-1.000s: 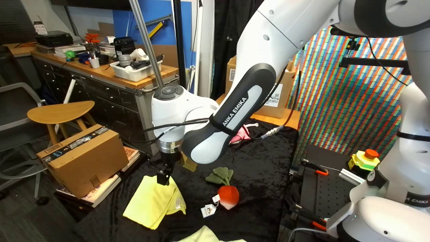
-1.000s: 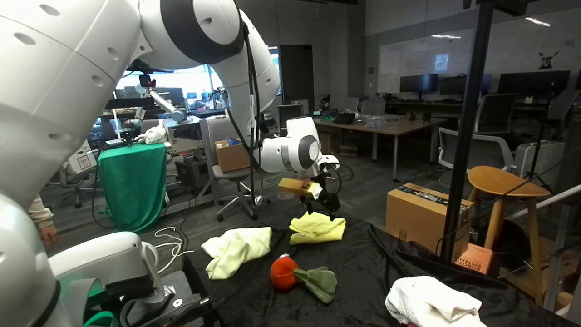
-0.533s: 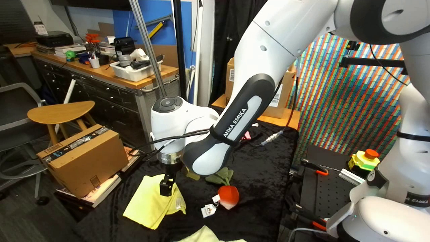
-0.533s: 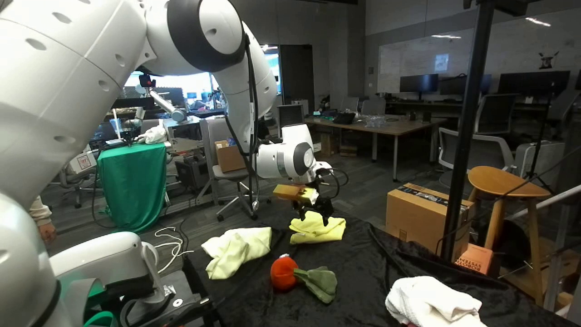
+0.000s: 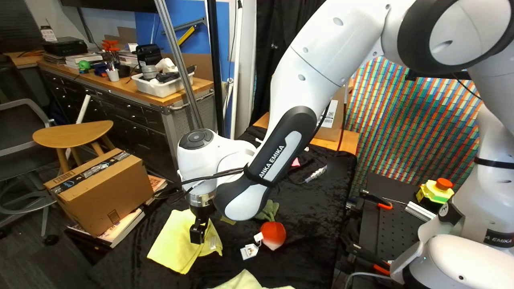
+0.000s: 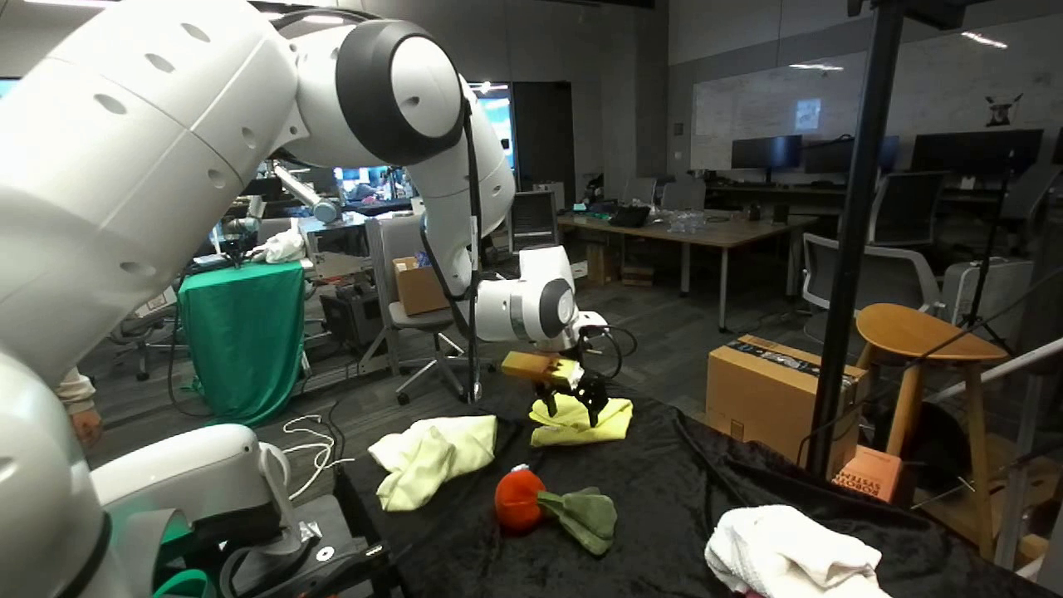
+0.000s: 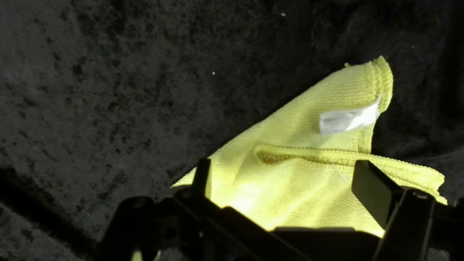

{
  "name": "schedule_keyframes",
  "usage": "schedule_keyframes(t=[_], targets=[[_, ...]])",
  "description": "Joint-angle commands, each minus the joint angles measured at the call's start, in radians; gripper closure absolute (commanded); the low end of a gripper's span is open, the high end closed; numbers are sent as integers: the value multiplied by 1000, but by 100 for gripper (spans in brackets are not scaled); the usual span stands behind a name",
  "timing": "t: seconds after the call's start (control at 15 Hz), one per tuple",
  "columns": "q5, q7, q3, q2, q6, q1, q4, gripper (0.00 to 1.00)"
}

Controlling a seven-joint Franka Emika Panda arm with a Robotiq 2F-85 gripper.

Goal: Pile up all the objects on the table

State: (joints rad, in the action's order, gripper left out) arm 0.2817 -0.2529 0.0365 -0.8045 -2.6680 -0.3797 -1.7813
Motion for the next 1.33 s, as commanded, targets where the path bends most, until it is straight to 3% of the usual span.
schedule_keyframes(t=[0.0,0.93,1.0,1.07,1.27], targets=[[-39,23,1,-40,-4,-2,48,0],[-65,27,2,-77,-9,0,83,0],[-63,26,-1,-76,-11,-3,83,25],[-63,25,-1,-75,-9,-4,83,28],[-63,24,-1,-75,-9,-3,84,51]])
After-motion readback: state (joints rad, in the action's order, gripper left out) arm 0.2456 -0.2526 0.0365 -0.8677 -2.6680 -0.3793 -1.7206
